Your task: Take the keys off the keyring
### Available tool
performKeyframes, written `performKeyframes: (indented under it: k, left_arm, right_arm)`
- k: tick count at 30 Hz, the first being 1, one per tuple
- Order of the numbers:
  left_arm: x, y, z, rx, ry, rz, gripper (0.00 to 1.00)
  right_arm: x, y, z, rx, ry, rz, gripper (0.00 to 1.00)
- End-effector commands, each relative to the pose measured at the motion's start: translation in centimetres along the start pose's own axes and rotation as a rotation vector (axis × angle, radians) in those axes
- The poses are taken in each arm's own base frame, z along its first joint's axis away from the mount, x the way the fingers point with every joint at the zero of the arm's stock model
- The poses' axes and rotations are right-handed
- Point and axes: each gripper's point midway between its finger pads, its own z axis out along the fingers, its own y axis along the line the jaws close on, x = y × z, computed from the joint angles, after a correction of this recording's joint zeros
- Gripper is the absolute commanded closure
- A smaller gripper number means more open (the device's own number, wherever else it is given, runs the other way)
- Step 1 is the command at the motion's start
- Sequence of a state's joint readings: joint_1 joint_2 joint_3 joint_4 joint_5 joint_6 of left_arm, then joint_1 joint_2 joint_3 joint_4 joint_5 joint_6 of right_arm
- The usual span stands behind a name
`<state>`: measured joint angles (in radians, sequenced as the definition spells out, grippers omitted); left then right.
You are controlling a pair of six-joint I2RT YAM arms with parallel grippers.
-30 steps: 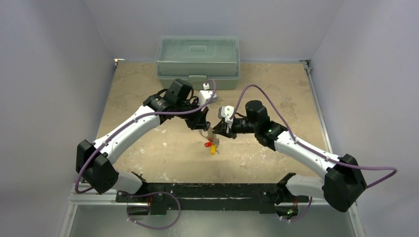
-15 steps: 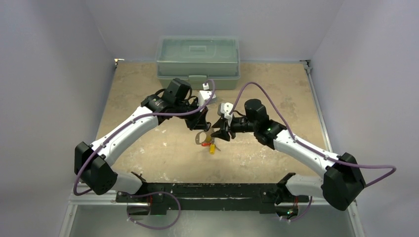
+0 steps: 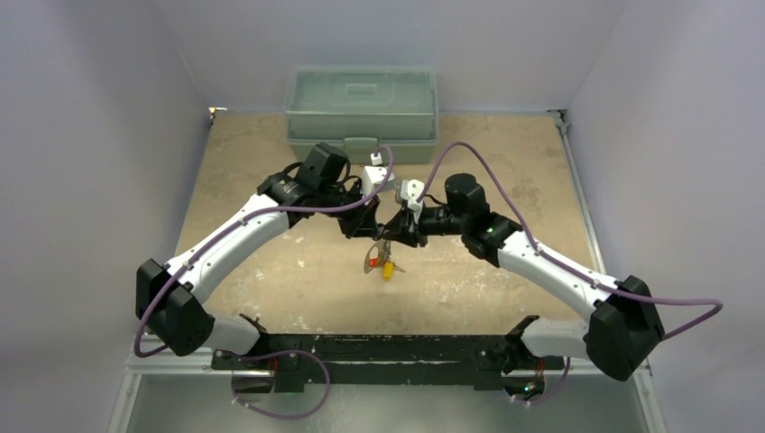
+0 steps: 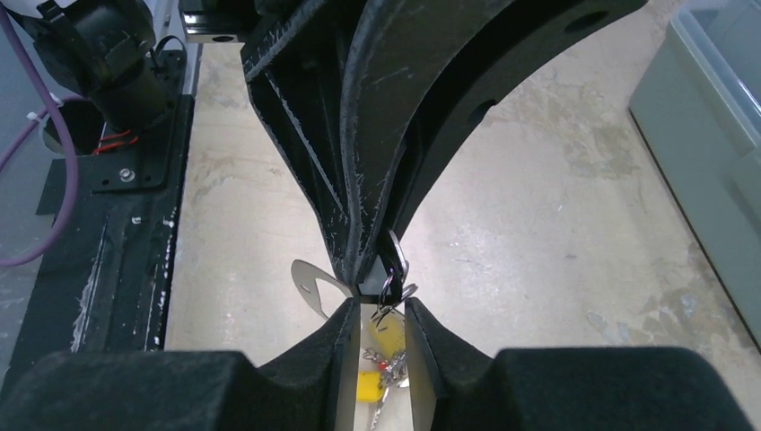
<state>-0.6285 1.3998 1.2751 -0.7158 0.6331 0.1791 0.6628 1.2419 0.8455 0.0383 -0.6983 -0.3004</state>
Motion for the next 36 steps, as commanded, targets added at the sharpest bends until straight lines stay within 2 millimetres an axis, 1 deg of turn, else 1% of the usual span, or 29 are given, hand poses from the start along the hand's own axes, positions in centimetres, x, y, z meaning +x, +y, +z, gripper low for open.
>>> performKeyframes:
  k: [1, 6, 7, 11, 19, 25, 30, 36]
  left_arm:
    - [-1.6, -0.8, -0.9, 0.023, -0.064, 0.059, 1.00]
    - [-1.8, -0.9, -1.1, 0.023, -0.070, 0.061, 1.00]
    - [-1.8, -1.0, -1.1, 0.025, -0.070, 0.060, 1.00]
    - [-1.8, -1.0, -1.2, 0.023, -0.072, 0.060, 1.00]
    - [-1.8, 0.1, -1.5, -0.030, -0.075, 0.009, 1.00]
    - [-1.7, 2.1, -1.4, -0.095, -0.074, -0.088, 1.00]
    - [-1.6, 3.0, -1.0, -0.115, -0.057, -0.130, 1.00]
    - [-0.3, 2.6, 0.0, -0.072, -0.022, -0.167, 1.00]
  right_arm:
    - [-1.2, -0.7, 0.1, 0.015, -0.008, -0.033, 0.74]
    - [-0.6, -0.5, 0.2, 0.010, 0.000, -0.038, 0.77]
    - [-0.5, -0.5, 0.2, 0.009, -0.002, -0.040, 0.80]
    - [-0.7, -0.4, 0.1, 0.008, -0.010, -0.048, 1.00]
    - [-0.7, -0.5, -0.4, 0.032, -0.011, -0.068, 1.00]
    - [-0.4, -0.3, -0.8, 0.041, -0.011, -0.081, 1.00]
    - [-0.7, -0.1, -1.1, 0.039, -0.023, -0.102, 1.00]
    - [-1.1, 0.0, -1.2, 0.038, -0.036, -0.110, 1.00]
